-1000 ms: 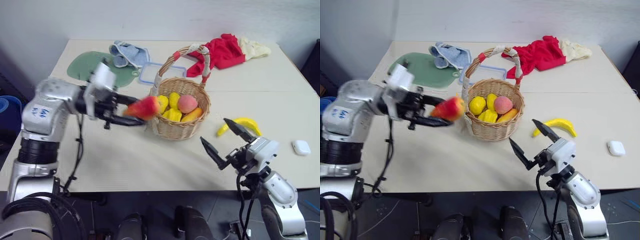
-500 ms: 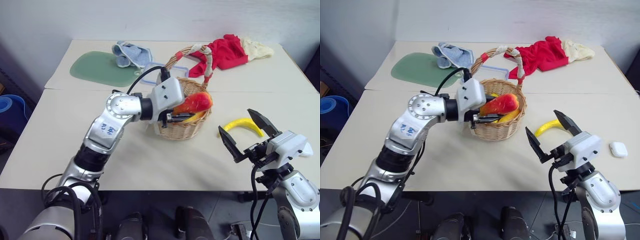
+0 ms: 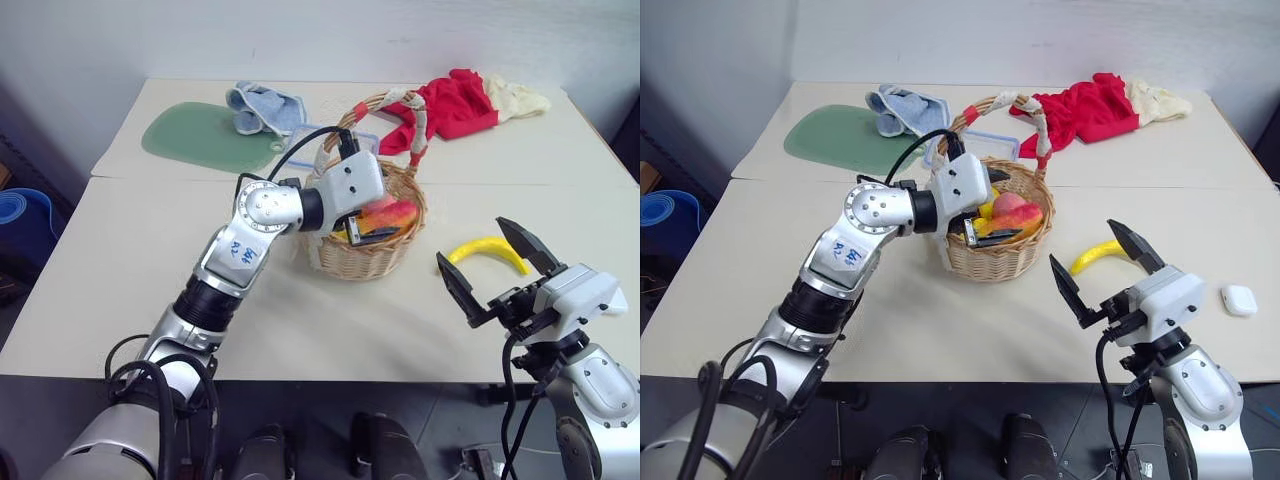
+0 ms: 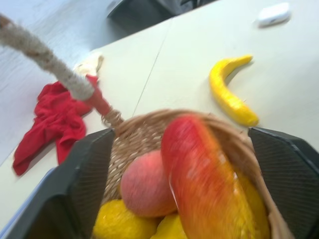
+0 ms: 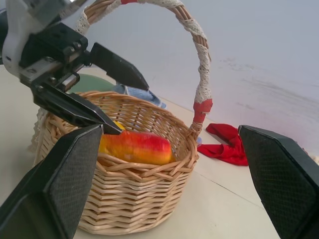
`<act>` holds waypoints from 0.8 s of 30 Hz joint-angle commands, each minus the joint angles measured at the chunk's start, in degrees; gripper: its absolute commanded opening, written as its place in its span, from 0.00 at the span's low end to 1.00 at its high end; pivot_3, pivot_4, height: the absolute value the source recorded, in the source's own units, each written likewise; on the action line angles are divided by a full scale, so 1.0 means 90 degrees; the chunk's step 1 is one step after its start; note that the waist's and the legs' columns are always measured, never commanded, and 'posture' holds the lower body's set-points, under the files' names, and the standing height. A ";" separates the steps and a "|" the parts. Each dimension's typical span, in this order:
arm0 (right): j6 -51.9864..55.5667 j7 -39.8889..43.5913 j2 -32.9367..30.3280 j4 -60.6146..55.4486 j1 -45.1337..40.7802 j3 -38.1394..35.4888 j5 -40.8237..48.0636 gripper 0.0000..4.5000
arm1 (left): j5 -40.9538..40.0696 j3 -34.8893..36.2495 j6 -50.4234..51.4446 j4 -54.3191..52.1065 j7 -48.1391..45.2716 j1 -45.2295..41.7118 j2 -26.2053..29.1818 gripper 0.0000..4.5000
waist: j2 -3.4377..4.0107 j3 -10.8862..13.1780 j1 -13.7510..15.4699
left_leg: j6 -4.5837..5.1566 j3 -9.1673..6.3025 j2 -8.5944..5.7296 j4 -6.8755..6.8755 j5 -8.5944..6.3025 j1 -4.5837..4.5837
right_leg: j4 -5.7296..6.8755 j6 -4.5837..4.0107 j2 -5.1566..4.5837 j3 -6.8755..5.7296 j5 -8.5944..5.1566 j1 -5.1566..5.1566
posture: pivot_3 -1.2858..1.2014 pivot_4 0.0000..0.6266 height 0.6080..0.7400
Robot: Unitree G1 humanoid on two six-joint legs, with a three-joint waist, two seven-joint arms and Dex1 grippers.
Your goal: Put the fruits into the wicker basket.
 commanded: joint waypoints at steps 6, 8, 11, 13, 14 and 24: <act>-0.0228 0.0958 -0.0688 0.0362 0.1119 -0.1819 0.0676 1.00 | -0.2844 0.1598 0.0428 -0.0609 -0.2870 0.0223 0.0873 1.00 | 0.0007 -0.0004 -0.0021 | 0.0003 -0.0001 0.0002 -0.0003 0.0000 -0.0002 | 0.0003 0.0002 0.0003 -0.0003 0.0001 0.0001 | 0.52 0.24 1.00; -0.0552 0.1403 -0.0712 0.0742 0.1573 -0.2228 0.0743 1.00 | -0.3211 0.1921 0.0288 -0.0414 -0.3600 0.0499 0.1350 1.00 | 0.0012 -0.0007 -0.0033 | 0.0001 0.0000 0.0006 -0.0007 0.0000 0.0006 | 0.0003 0.0001 0.0013 0.0002 0.0000 0.0003 | 0.52 0.24 1.00; -0.1024 0.1748 -0.0584 0.1526 0.2062 -0.2627 0.0694 1.00 | -0.2876 0.2193 -0.0455 -0.0035 -0.3952 0.0883 0.2006 1.00 | 0.0010 -0.0005 -0.0030 | -0.0012 -0.0006 0.0001 -0.0004 0.0003 0.0009 | -0.0014 -0.0007 0.0032 0.0004 -0.0004 0.0005 | 0.52 0.24 1.00; -0.1272 0.1777 -0.0474 0.1951 0.2200 -0.2774 0.0611 1.00 | -0.3007 0.2451 -0.0538 -0.0071 -0.3955 0.1176 0.2214 1.00 | 0.0010 -0.0006 -0.0028 | -0.0012 -0.0002 0.0004 -0.0002 0.0002 0.0019 | -0.0012 -0.0007 0.0024 0.0016 -0.0004 0.0009 | 0.52 0.24 1.00; -0.1381 0.1772 -0.0404 0.2142 0.2258 -0.2819 0.0567 1.00 | -0.3127 0.2567 -0.0483 -0.0214 -0.3951 0.1407 0.2309 1.00 | 0.0010 -0.0006 -0.0030 | -0.0012 -0.0003 0.0005 -0.0002 0.0002 0.0021 | -0.0011 -0.0007 0.0018 0.0017 -0.0004 0.0012 | 0.52 0.24 1.00; -0.2084 0.2366 -0.0467 0.3287 0.2755 -0.2848 0.0502 1.00 | -0.3080 0.3589 -0.0794 -0.0331 -0.3945 0.3795 0.3379 1.00 | 0.0022 -0.0008 -0.0065 | -0.0017 0.0001 0.0010 -0.0017 -0.0005 0.0036 | -0.0009 -0.0015 0.0006 0.0031 -0.0009 0.0011 | 0.52 0.24 1.00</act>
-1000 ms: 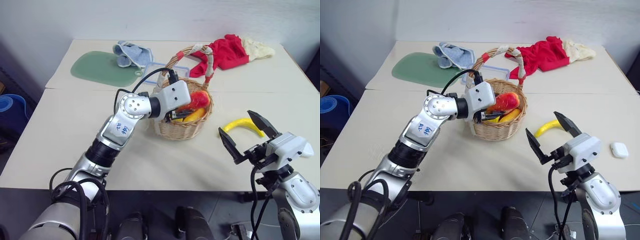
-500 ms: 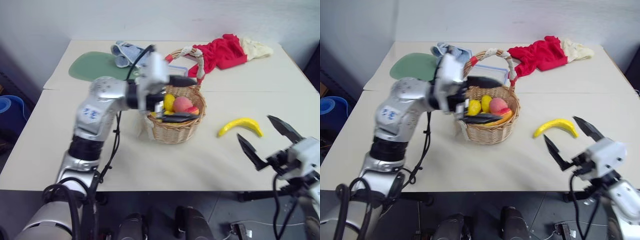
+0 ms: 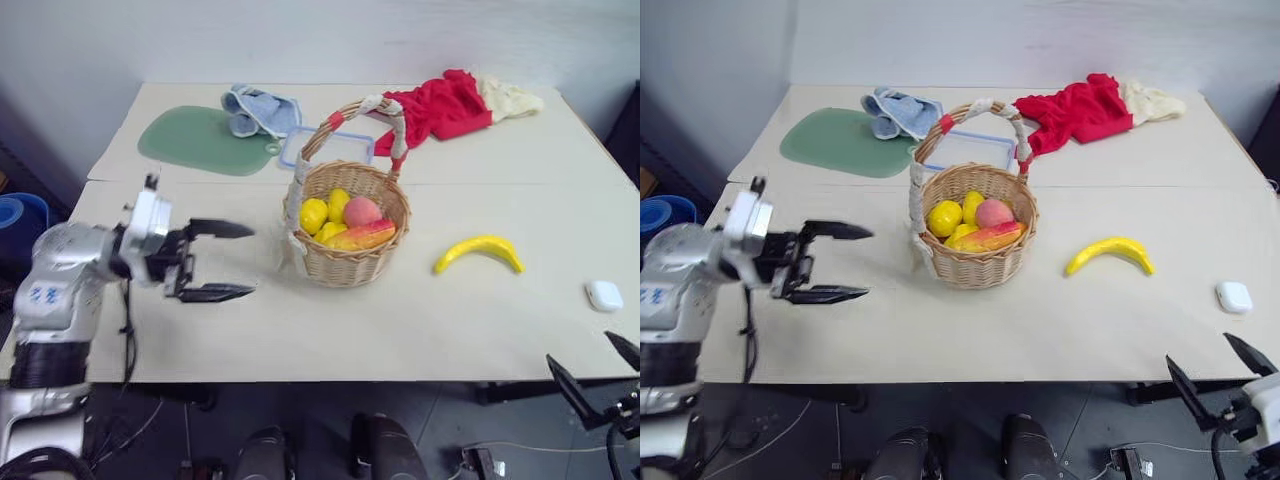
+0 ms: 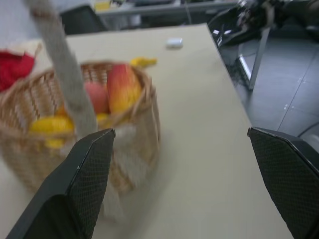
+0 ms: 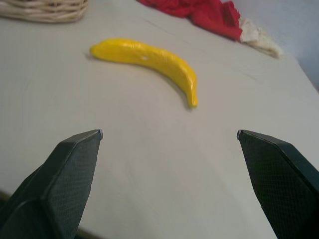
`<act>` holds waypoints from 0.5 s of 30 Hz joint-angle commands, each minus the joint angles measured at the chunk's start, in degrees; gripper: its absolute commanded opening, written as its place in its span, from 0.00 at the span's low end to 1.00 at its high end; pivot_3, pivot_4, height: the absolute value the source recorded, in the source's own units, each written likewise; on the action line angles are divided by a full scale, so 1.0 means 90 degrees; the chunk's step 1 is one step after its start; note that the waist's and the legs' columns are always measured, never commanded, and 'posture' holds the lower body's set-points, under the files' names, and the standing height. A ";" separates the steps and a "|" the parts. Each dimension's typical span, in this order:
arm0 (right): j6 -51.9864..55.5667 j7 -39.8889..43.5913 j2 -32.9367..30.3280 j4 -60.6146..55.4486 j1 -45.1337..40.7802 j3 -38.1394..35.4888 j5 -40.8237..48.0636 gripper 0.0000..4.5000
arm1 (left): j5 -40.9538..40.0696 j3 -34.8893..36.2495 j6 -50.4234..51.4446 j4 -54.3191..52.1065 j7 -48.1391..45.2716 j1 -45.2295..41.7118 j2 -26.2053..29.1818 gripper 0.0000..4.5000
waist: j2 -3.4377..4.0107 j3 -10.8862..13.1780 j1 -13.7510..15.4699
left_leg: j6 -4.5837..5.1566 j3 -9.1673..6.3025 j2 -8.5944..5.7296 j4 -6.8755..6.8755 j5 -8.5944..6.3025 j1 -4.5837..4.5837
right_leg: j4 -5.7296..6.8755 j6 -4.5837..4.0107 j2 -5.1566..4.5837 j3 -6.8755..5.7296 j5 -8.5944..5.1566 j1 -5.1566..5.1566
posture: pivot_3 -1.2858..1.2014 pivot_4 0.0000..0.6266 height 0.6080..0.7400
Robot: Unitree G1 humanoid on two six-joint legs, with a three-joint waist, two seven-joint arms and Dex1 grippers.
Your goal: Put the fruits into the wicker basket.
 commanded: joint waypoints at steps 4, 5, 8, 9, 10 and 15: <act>0.0627 0.0770 -0.1629 0.0553 -0.1160 -0.0142 0.0524 1.00 | -0.0375 0.0499 0.0064 -0.0942 0.0491 0.0580 0.0036 1.00 | 0.0005 0.0005 -0.0073 | 0.0027 0.0028 -0.0013 0.0008 -0.0017 0.0028 | 0.0002 0.0008 -0.0030 0.0049 0.0012 0.0016 | 0.52 0.24 1.00; 0.0950 0.0962 -0.2069 0.0759 -0.1487 -0.0045 0.0548 1.00 | -0.0449 0.0519 0.0131 -0.1132 0.0646 0.0611 -0.0017 1.00 | 0.0006 0.0006 -0.0096 | 0.0034 0.0030 -0.0015 0.0009 -0.0022 0.0037 | -0.0002 0.0008 -0.0040 0.0074 0.0019 0.0024 | 0.52 0.24 1.00; 0.1692 0.1627 -0.3336 0.1794 -0.2782 0.0737 0.0188 1.00 | -0.0672 0.0492 0.0390 -0.1580 0.1056 0.0731 -0.0186 1.00 | 0.0007 0.0006 -0.0122 | 0.0025 0.0027 0.0000 0.0007 -0.0030 0.0058 | -0.0010 0.0008 -0.0053 0.0093 0.0019 0.0046 | 0.52 0.24 1.00; 0.1865 0.1831 -0.3667 0.2299 -0.3400 0.1142 -0.0018 1.00 | -0.0698 0.0429 0.0448 -0.1667 0.1138 0.0777 -0.0237 1.00 | 0.0007 0.0006 -0.0132 | 0.0021 0.0024 0.0004 0.0002 -0.0030 0.0064 | -0.0010 0.0001 -0.0050 0.0090 0.0015 0.0051 | 0.52 0.24 1.00; 0.1959 0.1979 -0.3869 0.2684 -0.3855 0.1431 -0.0156 1.00 | -0.0708 0.0381 0.0486 -0.1724 0.1197 0.0806 -0.0269 1.00 | 0.0009 0.0007 -0.0138 | 0.0011 0.0022 0.0012 0.0002 -0.0033 0.0068 | -0.0012 -0.0005 -0.0038 0.0089 0.0012 0.0054 | 0.52 0.24 1.00; 0.1963 0.2233 -0.3902 0.5365 -0.7119 0.3166 -0.1537 1.00 | -0.0632 0.0125 0.0455 -0.1941 0.1469 0.0803 -0.0453 1.00 | 0.0020 0.0014 -0.0132 | -0.0003 0.0030 0.0011 -0.0002 -0.0018 0.0057 | 0.0000 -0.0017 0.0000 0.0076 0.0001 0.0036 | 0.52 0.24 1.00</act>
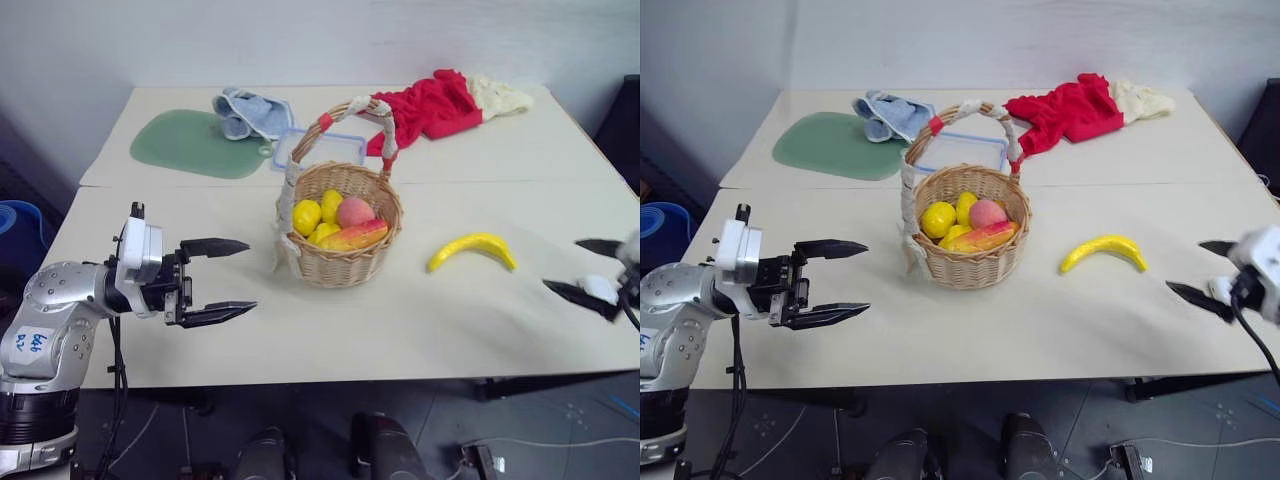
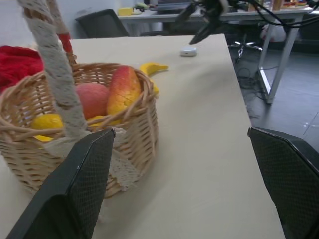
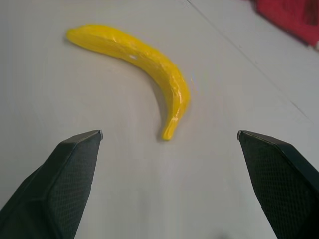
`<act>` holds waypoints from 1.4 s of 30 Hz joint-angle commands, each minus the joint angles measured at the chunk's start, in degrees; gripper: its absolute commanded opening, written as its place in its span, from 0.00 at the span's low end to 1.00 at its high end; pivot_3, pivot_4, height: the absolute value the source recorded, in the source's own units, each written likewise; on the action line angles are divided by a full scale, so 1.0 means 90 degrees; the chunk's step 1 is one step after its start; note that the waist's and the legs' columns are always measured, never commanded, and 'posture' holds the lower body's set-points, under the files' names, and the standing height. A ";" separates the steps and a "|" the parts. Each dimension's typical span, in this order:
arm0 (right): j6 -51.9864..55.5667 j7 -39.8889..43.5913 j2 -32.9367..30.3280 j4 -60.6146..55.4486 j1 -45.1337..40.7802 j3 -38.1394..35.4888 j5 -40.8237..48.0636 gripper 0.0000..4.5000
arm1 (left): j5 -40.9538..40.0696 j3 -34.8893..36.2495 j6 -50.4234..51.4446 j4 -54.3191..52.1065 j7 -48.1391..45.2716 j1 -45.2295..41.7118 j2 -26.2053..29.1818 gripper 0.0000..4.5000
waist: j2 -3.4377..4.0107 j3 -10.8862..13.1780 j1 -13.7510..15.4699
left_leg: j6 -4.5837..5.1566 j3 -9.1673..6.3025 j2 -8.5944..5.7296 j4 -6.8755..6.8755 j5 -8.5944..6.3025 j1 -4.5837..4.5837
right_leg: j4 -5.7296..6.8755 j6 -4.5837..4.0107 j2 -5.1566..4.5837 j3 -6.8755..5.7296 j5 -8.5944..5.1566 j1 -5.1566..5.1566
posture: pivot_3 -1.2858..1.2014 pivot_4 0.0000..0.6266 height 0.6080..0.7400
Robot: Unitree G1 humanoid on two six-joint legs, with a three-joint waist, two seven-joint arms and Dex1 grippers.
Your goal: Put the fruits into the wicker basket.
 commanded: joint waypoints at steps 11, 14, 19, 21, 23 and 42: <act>0.0229 0.0321 0.0999 0.4259 -0.3997 0.1701 -0.1776 1.00 | -0.0653 0.0314 0.0507 -0.0665 0.0540 -0.0296 0.0228 1.00 | 0.0007 0.0004 -0.0047 | 0.0010 0.0028 -0.0007 0.0007 0.0007 -0.0029 | 0.0009 0.0013 -0.0002 0.0017 0.0007 -0.0037 | 0.52 0.24 1.00; 0.0500 0.0312 0.1219 0.4466 -0.4211 0.1538 -0.1638 1.00 | -0.0718 0.0276 0.0586 -0.0754 0.0590 -0.0311 0.0224 1.00 | 0.0007 0.0004 -0.0040 | 0.0009 0.0027 -0.0006 0.0008 0.0008 -0.0031 | 0.0009 0.0012 -0.0001 0.0018 0.0007 -0.0038 | 0.52 0.24 1.00; 0.0326 -0.0254 0.1458 0.4588 -0.4252 0.1613 -0.1861 0.86 | -0.0714 0.0234 0.0649 -0.0720 0.0556 -0.0394 0.0264 1.00 | 0.0007 0.0004 -0.0042 | 0.0008 0.0027 -0.0007 0.0007 0.0007 -0.0032 | 0.0009 0.0013 -0.0002 0.0018 0.0007 -0.0038 | 0.52 0.24 1.00; 0.0310 -0.0402 0.1525 0.4614 -0.4253 0.1563 -0.1842 0.71 | -0.0728 0.0205 0.0687 -0.0724 0.0548 -0.0458 0.0277 1.00 | 0.0007 0.0004 -0.0044 | 0.0008 0.0027 -0.0007 0.0007 0.0007 -0.0033 | 0.0010 0.0013 -0.0001 0.0017 0.0007 -0.0039 | 0.52 0.24 1.00; 0.0370 -0.0346 0.1543 0.4619 -0.4233 0.1502 -0.1774 0.55 | -0.0733 0.0172 0.0715 -0.0713 0.0513 -0.0496 0.0290 1.00 | 0.0008 0.0003 -0.0051 | 0.0007 0.0028 -0.0007 0.0007 0.0008 -0.0033 | 0.0011 0.0013 0.0000 0.0018 0.0007 -0.0040 | 0.52 0.24 1.00; 0.6548 -0.0746 0.2238 -0.3672 -0.2821 0.0449 0.1748 0.14 | -0.0646 0.0544 0.0466 -0.0451 0.0871 0.0115 -0.0094 1.00 | 0.0021 0.0005 -0.0055 | -0.0017 0.0018 0.0021 0.0011 0.0001 -0.0037 | 0.0013 0.0004 -0.0012 0.0024 0.0009 -0.0052 | 0.52 0.24 1.00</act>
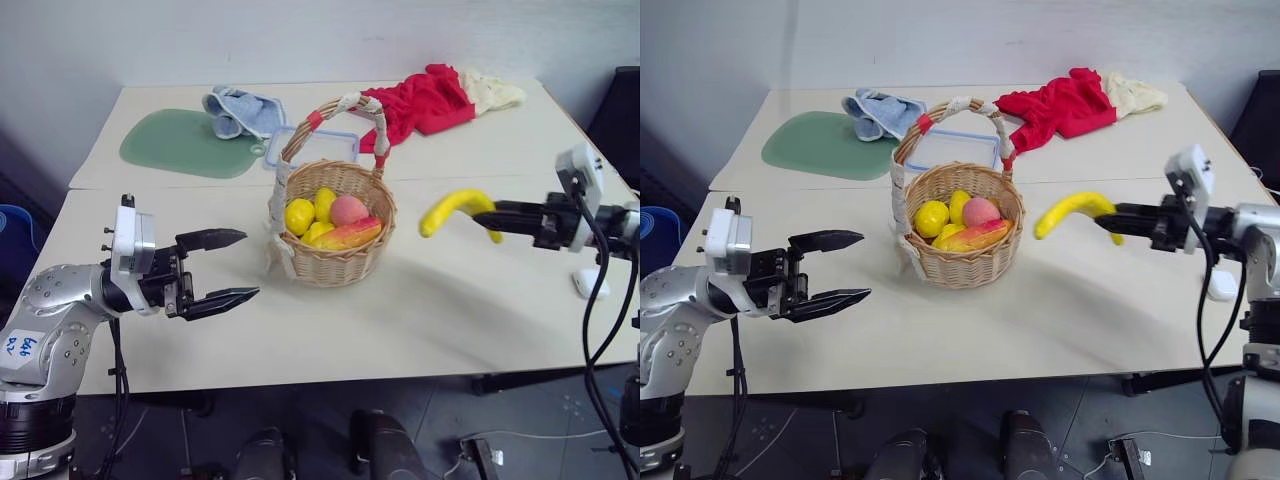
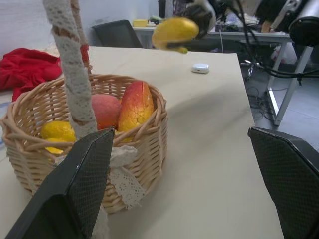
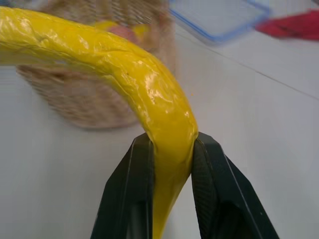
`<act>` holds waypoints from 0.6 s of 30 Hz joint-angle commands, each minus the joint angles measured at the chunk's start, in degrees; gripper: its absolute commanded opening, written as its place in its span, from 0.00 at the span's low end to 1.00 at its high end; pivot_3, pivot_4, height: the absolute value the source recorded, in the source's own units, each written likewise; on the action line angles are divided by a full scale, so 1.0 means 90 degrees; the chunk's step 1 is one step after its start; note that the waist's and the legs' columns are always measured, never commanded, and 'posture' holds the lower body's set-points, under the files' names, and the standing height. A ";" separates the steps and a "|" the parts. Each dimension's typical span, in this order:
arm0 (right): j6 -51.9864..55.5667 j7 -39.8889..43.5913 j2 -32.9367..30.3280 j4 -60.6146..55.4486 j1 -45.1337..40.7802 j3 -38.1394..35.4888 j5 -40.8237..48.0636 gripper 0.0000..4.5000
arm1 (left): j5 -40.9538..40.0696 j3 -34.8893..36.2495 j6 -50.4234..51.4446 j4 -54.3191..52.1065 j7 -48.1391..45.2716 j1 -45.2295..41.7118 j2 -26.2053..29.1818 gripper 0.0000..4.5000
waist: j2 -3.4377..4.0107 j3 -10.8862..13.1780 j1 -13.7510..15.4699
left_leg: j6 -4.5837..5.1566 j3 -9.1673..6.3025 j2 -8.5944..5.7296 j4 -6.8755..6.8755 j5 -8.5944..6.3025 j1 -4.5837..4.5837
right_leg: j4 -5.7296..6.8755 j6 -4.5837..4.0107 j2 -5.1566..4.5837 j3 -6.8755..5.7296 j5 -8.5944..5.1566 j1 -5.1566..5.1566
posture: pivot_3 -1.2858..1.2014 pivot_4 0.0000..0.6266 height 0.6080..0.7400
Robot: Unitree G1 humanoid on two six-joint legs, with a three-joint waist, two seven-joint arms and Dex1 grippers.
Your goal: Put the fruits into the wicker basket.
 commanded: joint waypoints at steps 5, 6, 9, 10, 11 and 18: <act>0.1686 -0.2954 0.1950 -0.1867 -0.0696 0.0389 0.0239 0.14 | -0.0072 0.0127 -0.0145 -0.0024 0.0193 -0.0114 -0.0116 1.00 | 0.0000 -0.0003 0.0059 | -0.0004 0.0000 -0.0011 -0.0002 0.0002 -0.0046 | 0.0009 -0.0004 0.0003 -0.0006 0.0002 -0.0054 | 0.52 0.24 1.00; 0.1654 -0.3112 0.2043 -0.1953 -0.0680 0.0555 0.0144 0.14 | -0.0077 0.0145 -0.0143 -0.0026 0.0219 -0.0105 -0.0123 1.00 | -0.0002 -0.0004 0.0085 | 0.0003 -0.0002 -0.0023 -0.0002 0.0009 -0.0079 | 0.0049 -0.0003 0.0009 -0.0014 0.0003 -0.0084 | 0.52 0.24 1.00; 0.1213 -0.3654 0.2114 -0.1941 -0.0696 0.1092 -0.0416 0.22 | -0.0015 0.0192 -0.0192 -0.0025 0.0292 -0.0033 -0.0117 1.00 | -0.0004 -0.0005 0.0114 | 0.0020 -0.0008 -0.0045 0.0000 0.0001 -0.0100 | 0.0076 0.0026 0.0004 -0.0057 0.0018 -0.0112 | 0.52 0.24 1.00; 0.1022 -0.3769 0.2089 -0.1917 -0.0713 0.1250 -0.0605 0.30 | 0.0007 0.0203 -0.0207 -0.0023 0.0316 -0.0017 -0.0118 1.00 | -0.0006 -0.0006 0.0101 | 0.0025 -0.0004 -0.0047 -0.0001 -0.0003 -0.0101 | 0.0069 0.0029 0.0003 -0.0065 0.0020 -0.0111 | 0.52 0.24 1.00; 0.1075 -0.3769 0.2128 -0.1967 -0.0736 0.1280 -0.0533 0.37 | 0.0020 0.0211 -0.0223 -0.0025 0.0323 0.0005 -0.0112 1.00 | -0.0006 -0.0006 0.0079 | 0.0028 0.0001 -0.0048 -0.0002 -0.0005 -0.0101 | 0.0055 0.0029 0.0002 -0.0071 0.0020 -0.0108 | 0.52 0.24 1.00; 0.0850 -0.3054 0.1822 -0.2215 -0.0617 0.0878 0.0130 0.88 | 0.0038 0.0195 -0.0306 0.0008 0.0317 0.0059 -0.0088 1.00 | -0.0007 -0.0005 0.0036 | 0.0021 0.0021 -0.0037 -0.0002 0.0001 -0.0111 | 0.0005 0.0027 0.0034 -0.0084 0.0019 -0.0100 | 0.52 0.24 1.00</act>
